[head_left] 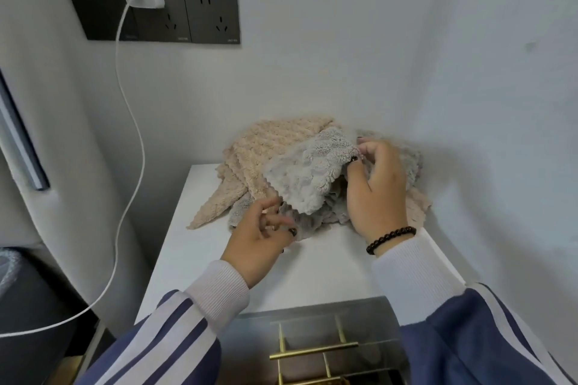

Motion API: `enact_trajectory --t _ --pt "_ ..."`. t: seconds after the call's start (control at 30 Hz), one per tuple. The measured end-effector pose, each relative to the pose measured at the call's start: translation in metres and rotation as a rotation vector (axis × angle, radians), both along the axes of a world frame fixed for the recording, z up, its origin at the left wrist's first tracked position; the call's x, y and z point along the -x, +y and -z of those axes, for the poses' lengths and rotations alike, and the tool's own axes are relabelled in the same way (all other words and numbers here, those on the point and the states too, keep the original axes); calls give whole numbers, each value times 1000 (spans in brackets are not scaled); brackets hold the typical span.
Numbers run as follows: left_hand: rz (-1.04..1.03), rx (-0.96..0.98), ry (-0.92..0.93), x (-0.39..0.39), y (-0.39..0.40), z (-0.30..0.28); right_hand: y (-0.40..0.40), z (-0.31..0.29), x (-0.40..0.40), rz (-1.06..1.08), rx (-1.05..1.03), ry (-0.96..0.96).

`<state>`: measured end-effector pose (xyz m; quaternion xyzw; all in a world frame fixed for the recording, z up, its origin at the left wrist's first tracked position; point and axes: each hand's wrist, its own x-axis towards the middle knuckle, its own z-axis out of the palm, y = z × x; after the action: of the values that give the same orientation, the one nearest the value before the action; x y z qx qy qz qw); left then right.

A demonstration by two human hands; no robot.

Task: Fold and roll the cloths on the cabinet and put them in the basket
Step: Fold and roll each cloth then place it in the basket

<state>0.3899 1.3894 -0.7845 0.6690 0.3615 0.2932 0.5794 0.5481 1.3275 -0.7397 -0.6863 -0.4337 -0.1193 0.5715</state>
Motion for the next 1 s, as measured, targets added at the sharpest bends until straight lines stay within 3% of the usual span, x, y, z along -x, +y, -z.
enact_trajectory --t 0.23,0.4,0.47,0.63,0.7,0.77,1.0 --pt "33 -167 -150 -10 -11 9 -36 -14 33 -255 67 241" --pt "-59 -293 -135 10 -8 5 -45 -25 30 -484 108 707" --pt "-69 -305 -178 21 -7 -1 -46 -21 23 -467 228 720" --pt "-25 -90 -361 44 -13 -9 -35 1 26 -323 699 439" --pt "-5 -31 -367 51 -14 -8 -28 11 32 -282 716 238" --pt "4 20 -348 58 -12 -6 -24 15 41 -298 665 154" --pt "-1 314 -418 76 -1 -10 -16 4 71 -723 473 679"
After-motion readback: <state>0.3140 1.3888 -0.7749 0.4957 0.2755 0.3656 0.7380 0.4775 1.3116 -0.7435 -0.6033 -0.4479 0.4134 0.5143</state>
